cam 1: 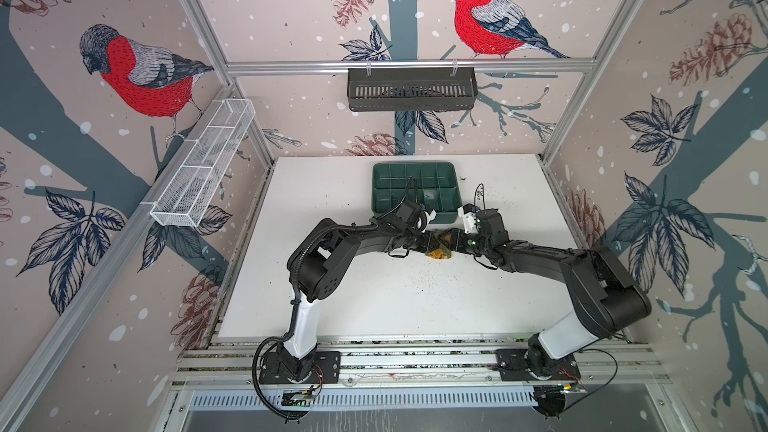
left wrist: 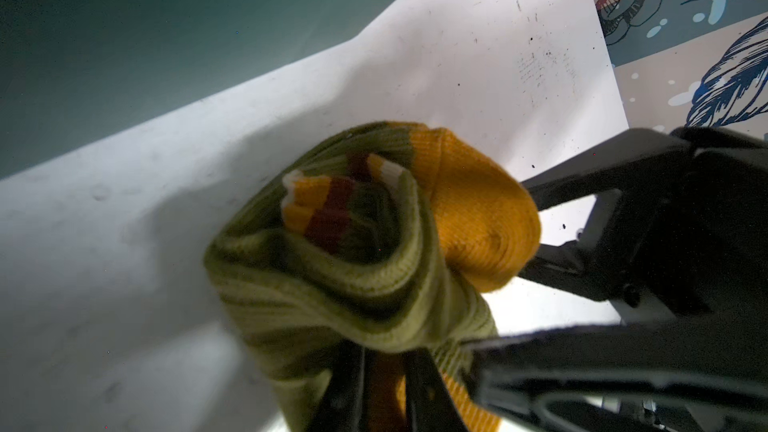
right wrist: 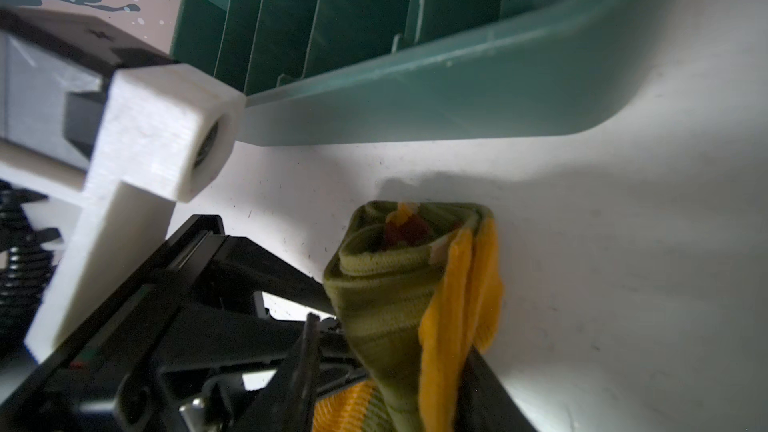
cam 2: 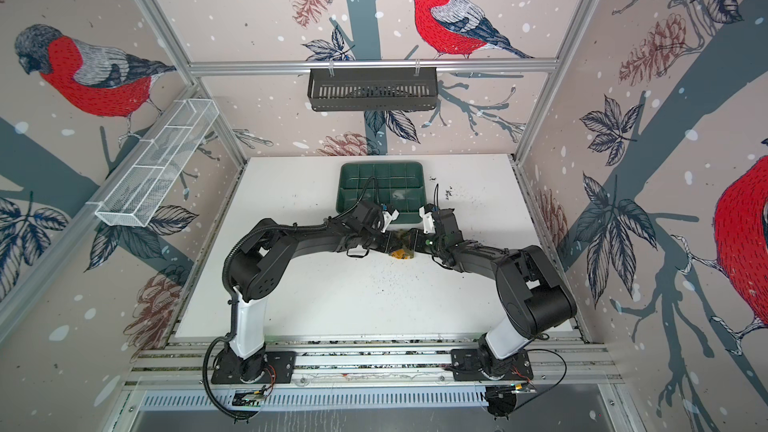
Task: Roll the socks
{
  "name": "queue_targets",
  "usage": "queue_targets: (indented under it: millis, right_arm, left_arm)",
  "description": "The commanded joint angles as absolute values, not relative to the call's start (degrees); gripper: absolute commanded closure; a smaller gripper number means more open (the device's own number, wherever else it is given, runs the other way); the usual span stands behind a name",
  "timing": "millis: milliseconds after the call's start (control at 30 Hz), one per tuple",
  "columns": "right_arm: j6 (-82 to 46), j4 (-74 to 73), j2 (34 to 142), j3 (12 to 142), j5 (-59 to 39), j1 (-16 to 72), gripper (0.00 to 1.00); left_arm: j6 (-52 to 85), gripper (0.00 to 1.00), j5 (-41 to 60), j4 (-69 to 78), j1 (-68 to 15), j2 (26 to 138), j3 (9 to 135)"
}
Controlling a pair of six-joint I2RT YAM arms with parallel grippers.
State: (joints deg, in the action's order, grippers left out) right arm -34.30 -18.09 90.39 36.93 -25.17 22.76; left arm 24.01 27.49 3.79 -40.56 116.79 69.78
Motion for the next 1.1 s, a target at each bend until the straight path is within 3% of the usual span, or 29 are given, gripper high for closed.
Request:
queue_targets:
  millis: [0, 733, 1067]
  right_arm:
    - [-34.19, -19.69, 89.57, 36.74, -24.76, 22.37, 0.48]
    - [-34.77, -21.9, 87.14, 34.81, -26.04, 20.39, 0.46]
    - [-30.57, -11.27, 91.49, 40.39, -24.28, 21.99, 0.48]
  left_arm:
    - [23.5, 0.79, 26.56, 0.97, -40.52, 117.42, 69.86]
    - [23.37, 0.79, 26.59, 0.35, -40.52, 117.86, 70.32]
    - [23.62, 0.79, 26.67, 0.79, -40.52, 117.86, 70.54]
